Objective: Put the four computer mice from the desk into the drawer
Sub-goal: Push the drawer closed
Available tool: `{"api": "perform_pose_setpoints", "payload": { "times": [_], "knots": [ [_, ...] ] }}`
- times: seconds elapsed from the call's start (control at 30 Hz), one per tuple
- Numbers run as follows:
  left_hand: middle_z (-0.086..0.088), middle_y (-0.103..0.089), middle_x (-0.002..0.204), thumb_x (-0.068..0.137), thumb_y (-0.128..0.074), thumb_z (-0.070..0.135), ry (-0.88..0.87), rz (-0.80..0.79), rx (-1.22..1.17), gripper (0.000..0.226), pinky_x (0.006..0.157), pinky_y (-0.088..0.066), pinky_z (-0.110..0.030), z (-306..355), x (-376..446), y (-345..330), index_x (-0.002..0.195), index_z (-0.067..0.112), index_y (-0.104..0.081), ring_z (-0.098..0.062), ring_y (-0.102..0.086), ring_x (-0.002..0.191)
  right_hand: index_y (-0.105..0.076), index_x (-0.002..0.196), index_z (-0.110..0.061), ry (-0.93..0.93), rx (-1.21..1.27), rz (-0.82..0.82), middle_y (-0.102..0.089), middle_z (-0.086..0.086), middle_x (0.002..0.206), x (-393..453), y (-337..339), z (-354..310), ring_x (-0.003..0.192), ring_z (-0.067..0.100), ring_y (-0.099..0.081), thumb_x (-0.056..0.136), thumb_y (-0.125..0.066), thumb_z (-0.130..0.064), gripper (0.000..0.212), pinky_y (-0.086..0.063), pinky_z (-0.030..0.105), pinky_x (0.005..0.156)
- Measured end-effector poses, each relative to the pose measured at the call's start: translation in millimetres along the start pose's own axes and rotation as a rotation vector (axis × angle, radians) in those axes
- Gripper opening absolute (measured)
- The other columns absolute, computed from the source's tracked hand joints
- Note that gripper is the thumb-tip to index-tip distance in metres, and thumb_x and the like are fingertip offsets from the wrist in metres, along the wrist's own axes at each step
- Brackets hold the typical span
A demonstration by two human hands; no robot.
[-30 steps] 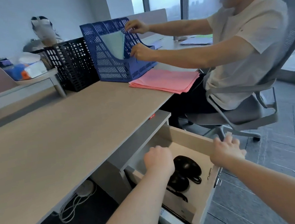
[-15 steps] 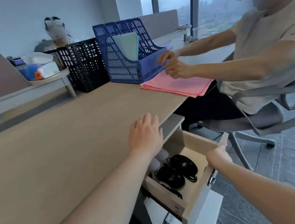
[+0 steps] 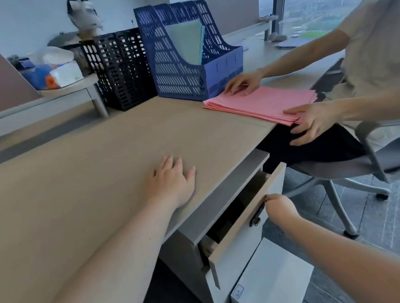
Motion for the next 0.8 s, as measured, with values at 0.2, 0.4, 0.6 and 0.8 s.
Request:
{"api": "perform_pose_setpoints", "payload": {
  "times": [0.2,0.4,0.6,0.8],
  "knots": [
    [-0.001,-0.007,0.163,0.098,-0.018,0.052,0.021,-0.027,-0.032,0.066,0.121,-0.008,-0.041,-3.7,5.2,-4.1,0.153,0.017,-0.014,-0.016,-0.004,0.150,-0.041,0.143,-0.012,0.050,-0.018,-0.041,-0.059,0.014,0.106,10.0,-14.6,-7.2,0.069,0.021,-0.049,0.094,-0.029,0.000,0.052,-0.035,0.025,0.051],
    [-0.001,-0.006,0.164,0.097,-0.017,0.053,0.015,-0.024,-0.039,0.066,0.122,-0.006,-0.042,-4.3,6.4,-6.0,0.153,0.017,-0.013,-0.016,-0.002,0.150,-0.044,0.139,-0.008,0.093,-0.111,-0.066,-0.039,-0.010,0.072,25.1,-38.2,-16.1,0.059,0.001,-0.034,0.094,-0.034,-0.001,0.047,-0.032,0.016,0.055],
    [-0.001,-0.005,0.164,0.097,-0.017,0.052,0.016,-0.021,-0.031,0.067,0.122,-0.006,-0.041,-4.1,6.9,-7.2,0.153,0.017,-0.012,-0.016,-0.002,0.150,-0.043,0.134,-0.004,0.147,-0.250,-0.024,-0.033,-0.009,0.068,29.6,-47.7,-22.7,0.057,0.003,-0.031,0.093,-0.037,0.000,0.042,-0.030,0.015,0.054],
    [-0.001,-0.006,0.164,0.098,-0.017,0.052,0.017,-0.028,-0.032,0.066,0.122,-0.006,-0.040,-3.2,5.8,-5.5,0.153,0.017,-0.012,-0.016,-0.002,0.150,-0.033,0.141,-0.005,0.182,-0.370,-0.054,-0.029,-0.007,0.067,31.9,-47.1,-23.6,0.056,0.004,-0.029,0.092,-0.037,0.000,0.050,-0.027,0.015,0.054]
  ]
}}
Point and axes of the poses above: each hand's wrist, its own x-axis towards the middle knuckle, its own y-axis out of the back of the hand, z = x × y, the point moved 6 cm from there along x, towards the middle knuckle
